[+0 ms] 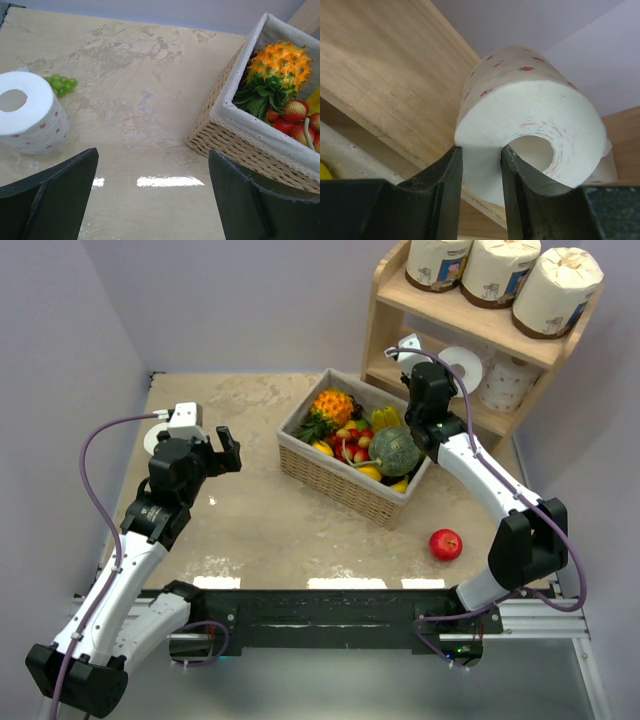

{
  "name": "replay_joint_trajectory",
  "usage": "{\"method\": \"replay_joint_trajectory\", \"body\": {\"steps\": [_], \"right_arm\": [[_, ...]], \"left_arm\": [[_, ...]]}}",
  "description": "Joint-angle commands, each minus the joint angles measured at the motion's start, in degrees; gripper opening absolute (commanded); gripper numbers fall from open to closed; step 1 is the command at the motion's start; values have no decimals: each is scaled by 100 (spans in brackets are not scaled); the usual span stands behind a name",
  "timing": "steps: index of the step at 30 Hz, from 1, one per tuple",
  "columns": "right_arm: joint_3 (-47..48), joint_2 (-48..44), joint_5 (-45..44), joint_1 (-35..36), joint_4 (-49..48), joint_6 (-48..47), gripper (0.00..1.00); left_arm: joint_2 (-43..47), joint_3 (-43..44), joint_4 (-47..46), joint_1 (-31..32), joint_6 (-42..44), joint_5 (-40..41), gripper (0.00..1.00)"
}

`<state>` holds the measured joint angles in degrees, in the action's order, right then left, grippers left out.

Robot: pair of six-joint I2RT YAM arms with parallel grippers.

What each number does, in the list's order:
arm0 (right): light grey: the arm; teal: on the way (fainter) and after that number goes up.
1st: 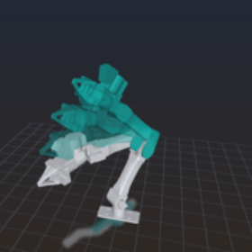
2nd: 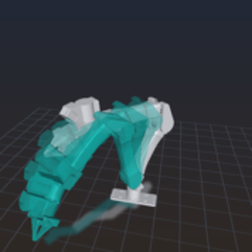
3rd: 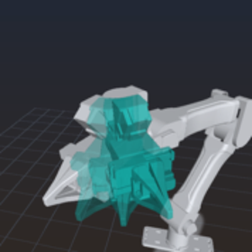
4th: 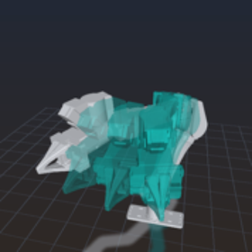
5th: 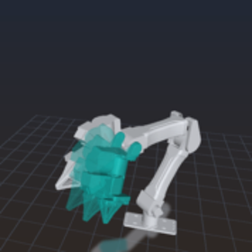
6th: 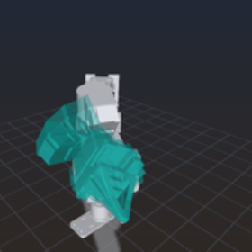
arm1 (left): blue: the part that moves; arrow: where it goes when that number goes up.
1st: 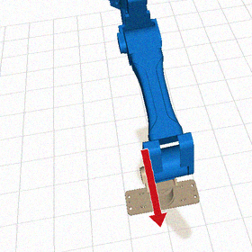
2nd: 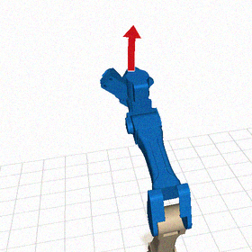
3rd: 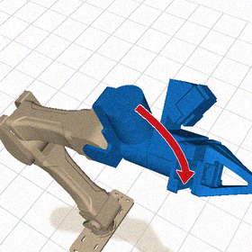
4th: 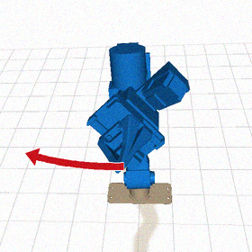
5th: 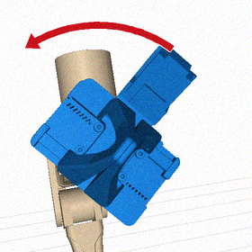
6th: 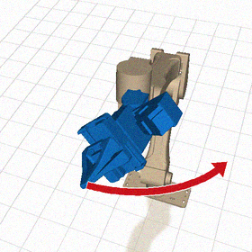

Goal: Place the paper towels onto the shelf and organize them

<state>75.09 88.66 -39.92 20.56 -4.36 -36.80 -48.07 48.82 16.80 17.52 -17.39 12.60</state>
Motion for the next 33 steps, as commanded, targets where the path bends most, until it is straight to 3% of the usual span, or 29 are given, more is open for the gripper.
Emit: {"method": "replay_joint_trajectory", "body": {"steps": [1,6,17,33], "right_arm": [[384,-95,-877,-113,-126,6,27],[550,-376,140,-104,101,102,30],[946,-464,1275,-113,928,41,29],[1447,-200,1514,-104,1860,50,32]], "left_arm": [[88,-48,-265,-3,-28,-12,97],[79,-57,-273,-3,-37,-38,97],[53,-56,-265,-3,-28,-21,97],[9,-57,-265,-12,-45,-56,97]]}}
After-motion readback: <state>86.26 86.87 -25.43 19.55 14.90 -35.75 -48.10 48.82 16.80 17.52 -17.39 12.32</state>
